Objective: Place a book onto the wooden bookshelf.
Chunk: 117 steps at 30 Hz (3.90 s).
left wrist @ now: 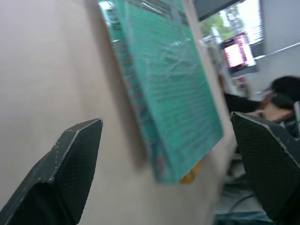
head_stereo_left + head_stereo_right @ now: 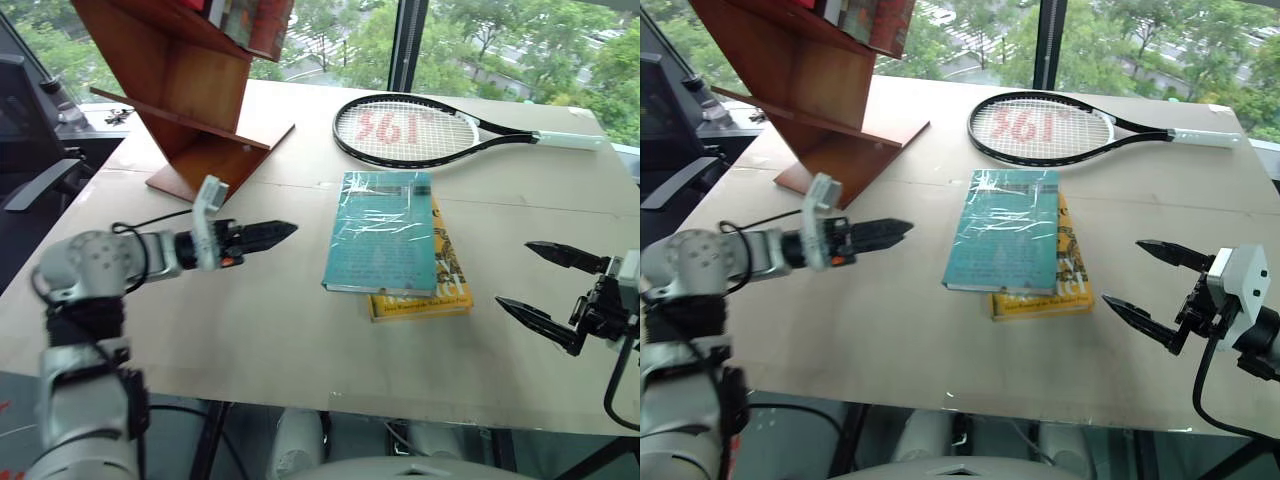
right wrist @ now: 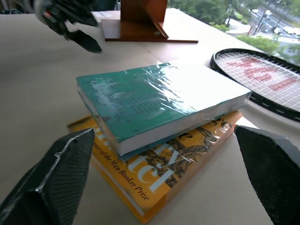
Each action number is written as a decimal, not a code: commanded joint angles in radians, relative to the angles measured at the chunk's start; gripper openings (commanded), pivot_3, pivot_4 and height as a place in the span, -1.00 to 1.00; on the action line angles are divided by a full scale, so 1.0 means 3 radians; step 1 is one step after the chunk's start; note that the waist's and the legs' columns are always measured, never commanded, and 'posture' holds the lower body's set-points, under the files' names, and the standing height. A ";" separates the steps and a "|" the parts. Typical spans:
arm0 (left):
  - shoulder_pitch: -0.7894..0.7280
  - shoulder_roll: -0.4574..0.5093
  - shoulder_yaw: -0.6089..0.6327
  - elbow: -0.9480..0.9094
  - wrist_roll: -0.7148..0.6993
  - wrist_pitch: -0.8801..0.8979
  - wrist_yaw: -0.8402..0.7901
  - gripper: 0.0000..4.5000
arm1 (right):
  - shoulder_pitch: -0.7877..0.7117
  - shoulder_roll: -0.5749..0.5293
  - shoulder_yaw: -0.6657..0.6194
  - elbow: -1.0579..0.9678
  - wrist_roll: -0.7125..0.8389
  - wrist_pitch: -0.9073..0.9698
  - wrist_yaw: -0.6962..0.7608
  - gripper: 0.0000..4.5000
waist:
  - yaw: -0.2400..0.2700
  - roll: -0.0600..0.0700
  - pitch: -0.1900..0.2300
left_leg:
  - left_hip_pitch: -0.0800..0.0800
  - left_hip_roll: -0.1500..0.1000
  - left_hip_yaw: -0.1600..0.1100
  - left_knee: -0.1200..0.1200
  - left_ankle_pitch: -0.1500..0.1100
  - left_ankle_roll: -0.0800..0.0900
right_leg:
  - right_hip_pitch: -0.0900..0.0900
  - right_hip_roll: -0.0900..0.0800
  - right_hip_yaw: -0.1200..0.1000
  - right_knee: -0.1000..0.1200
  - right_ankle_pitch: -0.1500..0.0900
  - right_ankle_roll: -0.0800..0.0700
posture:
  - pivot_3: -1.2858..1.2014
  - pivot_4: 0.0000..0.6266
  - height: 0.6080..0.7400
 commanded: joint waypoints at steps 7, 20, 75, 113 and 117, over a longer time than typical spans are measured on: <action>-0.0782 -0.0725 -0.0544 0.1639 0.0825 -0.0816 -0.0789 1.00 | 0.0436 0.0198 -0.0185 -0.0713 0.0133 -0.0043 -0.0506 0.99 | 0.0011 0.0000 0.0000 | -0.0010 -0.0002 -0.0008 0.0001 0.0000 0.0000 | -0.0003 0.0000 -0.0006 -0.0004 0.0000 -0.0001 | 0.03 -0.52 1.00; -0.0896 -0.0514 -0.0515 0.1737 0.1063 -0.0553 -0.1888 -0.97 | 0.0509 0.0076 -0.0110 -0.0756 0.0463 -0.0095 -0.0512 1.00 | -0.0012 0.0000 0.0001 | -0.0014 -0.0003 -0.0022 0.0006 -0.0008 0.0013 | -0.0003 0.0001 -0.0009 -0.0001 -0.0001 -0.0003 | 0.03 -0.52 1.00; 0.1493 0.1335 0.1518 -0.0884 0.1093 -0.3111 -0.2460 -0.63 | -0.1581 -0.0006 0.1223 0.0764 0.0269 -0.0252 0.0002 1.00 | -0.0096 0.0010 0.0018 | -0.0014 0.0011 -0.0017 0.0031 -0.0007 0.0010 | -0.0001 -0.0020 -0.0012 0.0015 -0.0009 0.0008 | 0.03 -0.52 1.00; 0.1724 -0.0385 -0.0108 -0.2242 0.1222 -0.3589 0.0017 0.19 | -0.0490 -0.0248 0.0483 0.0388 0.0218 -0.0151 -0.0155 1.00 | 0.0012 0.0008 0.0000 | -0.0009 -0.0011 -0.0038 0.0034 -0.0011 0.0016 | 0.0025 -0.0016 -0.0026 0.0004 -0.0009 0.0008 | 0.03 -0.52 1.00; 0.2279 0.0160 0.0247 -0.2578 0.0865 -0.3163 -0.0348 0.99 | 0.0055 -0.0278 0.0087 0.0552 0.0079 -0.0269 0.0086 1.00 | 0.0013 0.0011 -0.0001 | -0.0005 -0.0009 -0.0039 0.0034 -0.0018 0.0028 | 0.0027 -0.0017 -0.0027 0.0004 -0.0010 0.0006 | 0.03 -0.52 1.00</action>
